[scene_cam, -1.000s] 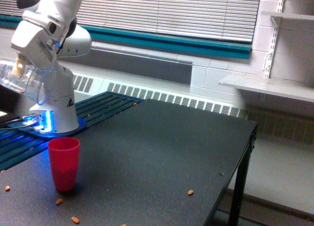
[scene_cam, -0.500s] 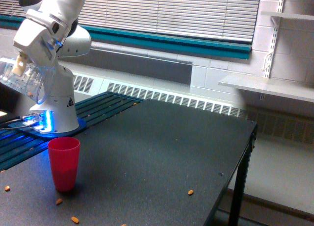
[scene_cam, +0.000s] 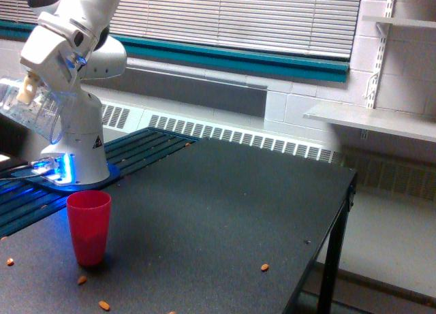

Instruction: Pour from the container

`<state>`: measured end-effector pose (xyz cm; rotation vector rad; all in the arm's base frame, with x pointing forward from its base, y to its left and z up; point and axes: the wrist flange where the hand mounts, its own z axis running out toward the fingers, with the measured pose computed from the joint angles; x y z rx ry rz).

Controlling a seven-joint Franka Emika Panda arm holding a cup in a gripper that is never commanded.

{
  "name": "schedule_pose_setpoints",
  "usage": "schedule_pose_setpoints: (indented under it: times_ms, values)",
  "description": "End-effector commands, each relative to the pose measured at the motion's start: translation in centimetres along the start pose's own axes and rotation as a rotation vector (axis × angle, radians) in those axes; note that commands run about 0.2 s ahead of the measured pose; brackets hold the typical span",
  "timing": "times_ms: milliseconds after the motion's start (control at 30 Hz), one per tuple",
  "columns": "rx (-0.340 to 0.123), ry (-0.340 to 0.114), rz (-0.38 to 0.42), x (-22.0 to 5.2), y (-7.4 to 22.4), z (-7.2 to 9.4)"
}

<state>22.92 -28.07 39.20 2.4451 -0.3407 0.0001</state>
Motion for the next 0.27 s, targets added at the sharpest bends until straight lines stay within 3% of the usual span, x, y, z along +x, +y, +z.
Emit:
schedule_pose_setpoints:
  times_ms: [33, 267]
  values:
    - [-0.006, 0.006, -0.012, 0.03, 0.04, -0.18]
    - [0.013, 0.011, -0.006, -0.26, -0.16, 0.25]
